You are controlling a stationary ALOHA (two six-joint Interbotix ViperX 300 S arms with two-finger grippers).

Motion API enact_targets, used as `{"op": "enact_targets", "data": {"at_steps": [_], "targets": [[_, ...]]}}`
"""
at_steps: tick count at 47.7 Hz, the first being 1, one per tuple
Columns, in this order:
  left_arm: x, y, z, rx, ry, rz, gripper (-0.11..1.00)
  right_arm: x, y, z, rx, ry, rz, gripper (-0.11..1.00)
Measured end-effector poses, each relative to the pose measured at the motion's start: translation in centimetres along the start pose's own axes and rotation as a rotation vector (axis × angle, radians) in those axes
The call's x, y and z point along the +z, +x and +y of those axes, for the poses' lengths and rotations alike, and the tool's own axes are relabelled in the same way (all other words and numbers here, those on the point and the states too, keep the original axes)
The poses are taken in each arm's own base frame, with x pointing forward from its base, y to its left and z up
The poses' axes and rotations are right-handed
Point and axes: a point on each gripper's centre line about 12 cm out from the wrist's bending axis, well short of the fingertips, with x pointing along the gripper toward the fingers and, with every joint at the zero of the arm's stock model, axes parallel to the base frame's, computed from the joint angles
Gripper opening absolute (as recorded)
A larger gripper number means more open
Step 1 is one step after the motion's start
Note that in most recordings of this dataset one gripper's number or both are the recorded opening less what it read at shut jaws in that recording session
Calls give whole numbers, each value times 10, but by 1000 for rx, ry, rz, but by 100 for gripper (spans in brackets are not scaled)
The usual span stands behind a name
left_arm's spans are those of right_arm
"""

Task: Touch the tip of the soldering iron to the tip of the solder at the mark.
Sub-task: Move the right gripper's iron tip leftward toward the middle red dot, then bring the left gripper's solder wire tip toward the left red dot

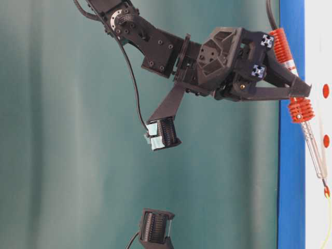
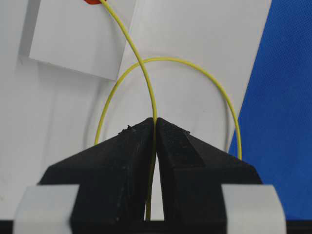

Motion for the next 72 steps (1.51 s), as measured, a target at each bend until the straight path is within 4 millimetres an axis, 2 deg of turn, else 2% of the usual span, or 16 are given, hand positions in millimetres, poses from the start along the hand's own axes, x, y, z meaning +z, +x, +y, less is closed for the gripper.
{"op": "enact_targets", "data": {"at_steps": [12,23,42,55,65,72], "targets": [[-1,-24,0,-6,3,-36,2,0,0,0,0,2,0,6],[-14,-46,1,-15,-13,-83,2,0,1,0,0,1,2,6],[-22,-50,2,-17,-33,-89,2,0,-4,0,0,-1,-6,6],[-23,-52,2,-18,-38,-93,2,-24,-40,0,0,9,-40,6],[-24,-53,2,-20,-39,-96,2,-49,-51,-1,-1,55,-29,6],[-24,-53,2,-20,-41,-101,2,-57,-56,-1,1,70,-29,6]]}}
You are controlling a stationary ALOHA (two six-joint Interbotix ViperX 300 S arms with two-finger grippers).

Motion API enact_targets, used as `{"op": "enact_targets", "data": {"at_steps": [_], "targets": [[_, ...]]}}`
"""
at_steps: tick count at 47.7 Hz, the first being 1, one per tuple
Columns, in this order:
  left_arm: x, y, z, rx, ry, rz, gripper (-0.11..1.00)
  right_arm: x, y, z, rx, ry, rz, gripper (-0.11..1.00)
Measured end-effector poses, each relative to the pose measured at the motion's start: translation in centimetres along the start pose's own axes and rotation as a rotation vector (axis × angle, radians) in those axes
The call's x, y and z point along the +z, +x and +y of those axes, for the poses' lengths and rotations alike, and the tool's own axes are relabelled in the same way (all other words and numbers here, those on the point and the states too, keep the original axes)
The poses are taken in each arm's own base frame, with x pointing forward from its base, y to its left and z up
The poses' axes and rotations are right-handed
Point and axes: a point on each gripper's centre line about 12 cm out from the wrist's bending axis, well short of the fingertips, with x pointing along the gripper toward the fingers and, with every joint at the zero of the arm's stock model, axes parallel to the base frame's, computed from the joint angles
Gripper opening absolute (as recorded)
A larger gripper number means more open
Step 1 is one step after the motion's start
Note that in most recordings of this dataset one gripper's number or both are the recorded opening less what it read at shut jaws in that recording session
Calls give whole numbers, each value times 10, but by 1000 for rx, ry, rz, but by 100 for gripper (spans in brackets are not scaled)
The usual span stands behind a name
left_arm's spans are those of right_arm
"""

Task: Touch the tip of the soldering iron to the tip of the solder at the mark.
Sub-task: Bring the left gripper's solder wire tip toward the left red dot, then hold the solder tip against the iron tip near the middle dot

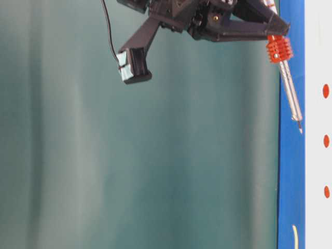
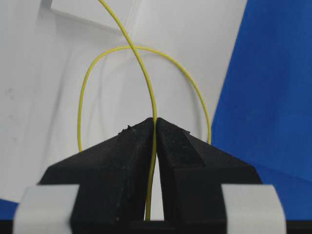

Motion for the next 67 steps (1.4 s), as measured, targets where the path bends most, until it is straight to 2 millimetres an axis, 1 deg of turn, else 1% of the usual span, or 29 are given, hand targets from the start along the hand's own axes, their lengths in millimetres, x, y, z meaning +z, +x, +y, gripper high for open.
{"op": "enact_targets", "data": {"at_steps": [15,19,23,35,45,51,55,60,67], "targets": [[2,3,-1,-3,1,-9,2,1,-1,-1,-11,-18,-15,6],[7,7,-2,-4,3,-16,2,0,-1,-2,-12,-19,-17,6],[16,13,-3,-5,6,-21,2,0,0,-2,-12,-16,-15,6],[47,43,-9,-1,21,2,2,0,-1,-2,-12,-5,-17,6],[62,70,-12,5,20,30,2,0,0,-1,-12,-5,-17,6],[63,86,-12,8,20,50,2,0,2,-1,-12,-5,-12,6],[62,92,-12,11,18,62,2,0,3,-1,-12,-6,-9,6],[60,96,-11,13,12,71,2,0,3,-1,-12,-5,-11,6],[60,96,-11,13,8,68,2,0,5,-1,-13,-7,-8,6]]}}
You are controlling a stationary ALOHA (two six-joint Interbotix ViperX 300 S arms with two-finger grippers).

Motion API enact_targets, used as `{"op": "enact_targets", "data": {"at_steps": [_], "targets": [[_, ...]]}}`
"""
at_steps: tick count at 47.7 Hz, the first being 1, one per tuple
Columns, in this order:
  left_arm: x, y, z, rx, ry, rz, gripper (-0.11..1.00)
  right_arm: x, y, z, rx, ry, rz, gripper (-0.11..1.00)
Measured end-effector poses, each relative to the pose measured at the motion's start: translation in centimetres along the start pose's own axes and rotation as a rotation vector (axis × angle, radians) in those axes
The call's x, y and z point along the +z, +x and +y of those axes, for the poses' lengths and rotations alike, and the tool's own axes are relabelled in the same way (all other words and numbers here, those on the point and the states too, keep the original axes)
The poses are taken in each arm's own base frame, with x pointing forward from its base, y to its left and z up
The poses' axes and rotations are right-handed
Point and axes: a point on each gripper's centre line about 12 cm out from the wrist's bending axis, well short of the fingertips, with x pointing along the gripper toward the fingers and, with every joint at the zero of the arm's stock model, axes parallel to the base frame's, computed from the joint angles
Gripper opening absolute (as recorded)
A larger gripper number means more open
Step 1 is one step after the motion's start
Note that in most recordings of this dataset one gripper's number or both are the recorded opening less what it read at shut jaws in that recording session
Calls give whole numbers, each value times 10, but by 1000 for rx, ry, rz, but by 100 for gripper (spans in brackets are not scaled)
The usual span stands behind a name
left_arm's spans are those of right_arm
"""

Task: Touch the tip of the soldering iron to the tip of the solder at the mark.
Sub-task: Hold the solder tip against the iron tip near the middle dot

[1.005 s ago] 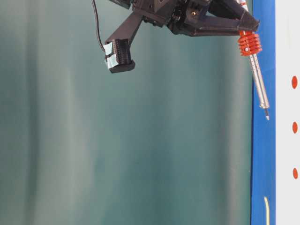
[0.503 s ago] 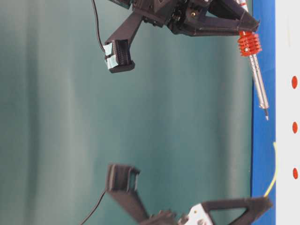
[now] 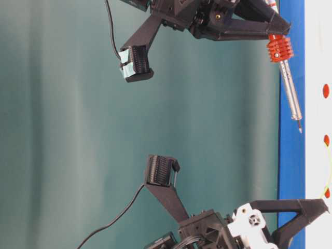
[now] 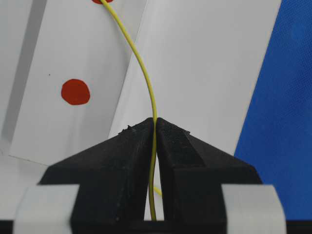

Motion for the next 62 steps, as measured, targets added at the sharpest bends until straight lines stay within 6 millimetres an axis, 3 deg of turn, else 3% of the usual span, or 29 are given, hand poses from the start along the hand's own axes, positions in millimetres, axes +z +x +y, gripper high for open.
{"op": "enact_targets", "data": {"at_steps": [27,62], "targets": [[0,0,0,1,0,3,2,3,28,1,-2,-3,58,6],[-2,0,-2,-2,5,7,2,3,29,1,-2,-3,60,6]]}}
